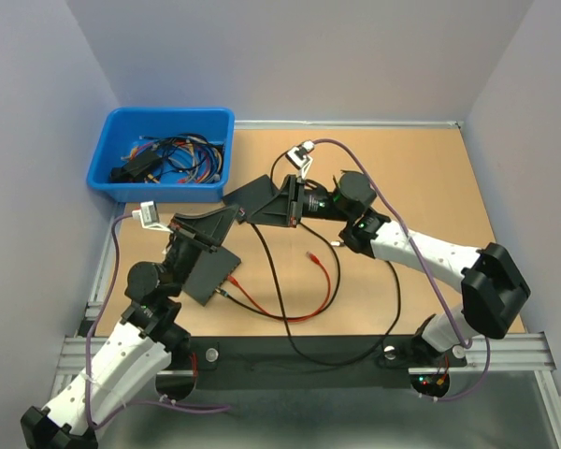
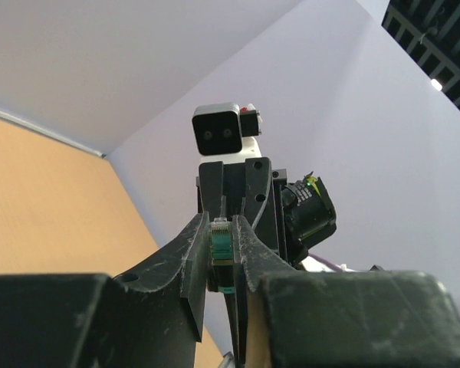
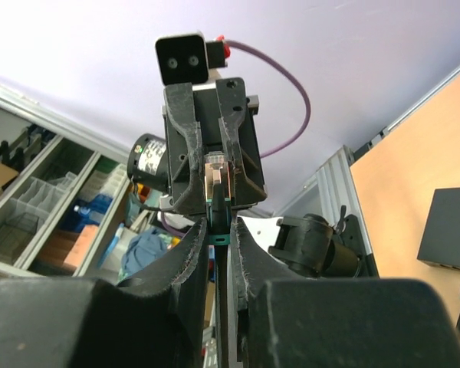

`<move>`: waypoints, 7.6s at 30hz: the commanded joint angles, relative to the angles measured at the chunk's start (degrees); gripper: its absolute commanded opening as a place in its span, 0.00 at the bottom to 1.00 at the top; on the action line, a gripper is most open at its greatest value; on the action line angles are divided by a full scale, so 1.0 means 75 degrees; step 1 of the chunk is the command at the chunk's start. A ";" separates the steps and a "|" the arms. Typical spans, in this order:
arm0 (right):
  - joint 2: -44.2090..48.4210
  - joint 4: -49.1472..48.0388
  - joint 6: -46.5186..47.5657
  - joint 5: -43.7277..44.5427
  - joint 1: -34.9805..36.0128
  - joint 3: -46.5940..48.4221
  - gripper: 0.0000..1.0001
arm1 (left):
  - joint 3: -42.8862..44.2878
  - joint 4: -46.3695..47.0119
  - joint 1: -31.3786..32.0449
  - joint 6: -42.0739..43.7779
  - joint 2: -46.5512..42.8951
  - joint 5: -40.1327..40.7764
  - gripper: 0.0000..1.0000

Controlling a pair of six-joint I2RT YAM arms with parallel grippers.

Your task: Insert the plug into the switch port

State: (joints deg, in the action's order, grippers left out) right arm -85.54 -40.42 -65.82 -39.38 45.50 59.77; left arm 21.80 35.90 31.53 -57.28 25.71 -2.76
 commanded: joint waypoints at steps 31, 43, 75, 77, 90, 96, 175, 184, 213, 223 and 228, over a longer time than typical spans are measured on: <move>0.1372 0.2808 0.2409 0.1509 -0.0511 -0.1266 0.00 | 0.0795 -0.3131 -0.0044 0.1272 0.0682 0.1492 0.65; 0.2615 0.4674 0.2905 0.3140 -0.0863 -0.2274 0.00 | 0.3837 -0.4141 -0.0067 0.3569 0.5017 0.1470 0.60; 0.4022 0.5952 0.3057 0.3457 -0.0921 -0.2543 0.00 | 1.0230 -0.7470 -0.1755 0.3360 1.3036 0.1236 0.61; 0.4080 0.5964 0.3057 0.3445 -0.0921 -0.2555 0.00 | 1.0300 -0.7470 -0.1755 0.3301 1.3199 0.1294 0.61; 0.4280 0.6093 0.3081 0.3399 -0.0921 -0.2649 0.01 | 1.0558 -0.7588 -0.2164 0.3102 1.3833 0.1237 0.61; 0.4315 0.6105 0.3081 0.3398 -0.0921 -0.2660 0.00 | 0.9892 -0.7565 -0.2235 0.2809 1.3623 0.1283 0.59; 0.4128 0.6316 0.3444 0.3516 -0.0910 -0.3961 0.00 | 0.5871 -0.8361 0.0167 0.2703 1.0048 0.4177 0.57; 0.4233 0.6339 0.3421 0.3527 -0.0910 -0.4067 0.00 | 0.5660 -0.8455 0.0483 0.2153 0.9709 0.3194 0.57; 0.1855 0.6223 0.3983 0.5215 0.0976 -0.3013 0.00 | 0.3177 -0.4979 0.0988 0.2808 0.7025 0.1964 0.58; 0.1081 0.5590 0.4159 0.5649 0.1094 -0.2942 0.01 | 0.2262 -0.2866 0.0801 0.3628 0.7001 0.0674 0.57; 0.0788 0.5449 0.4218 0.5473 0.1094 -0.2907 0.00 | 0.2179 -0.2573 0.0297 0.3816 0.7317 0.0405 0.57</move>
State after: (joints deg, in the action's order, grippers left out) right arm -78.39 4.25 -35.42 1.08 53.30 36.21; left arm 38.89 10.81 36.60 -31.53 79.77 2.96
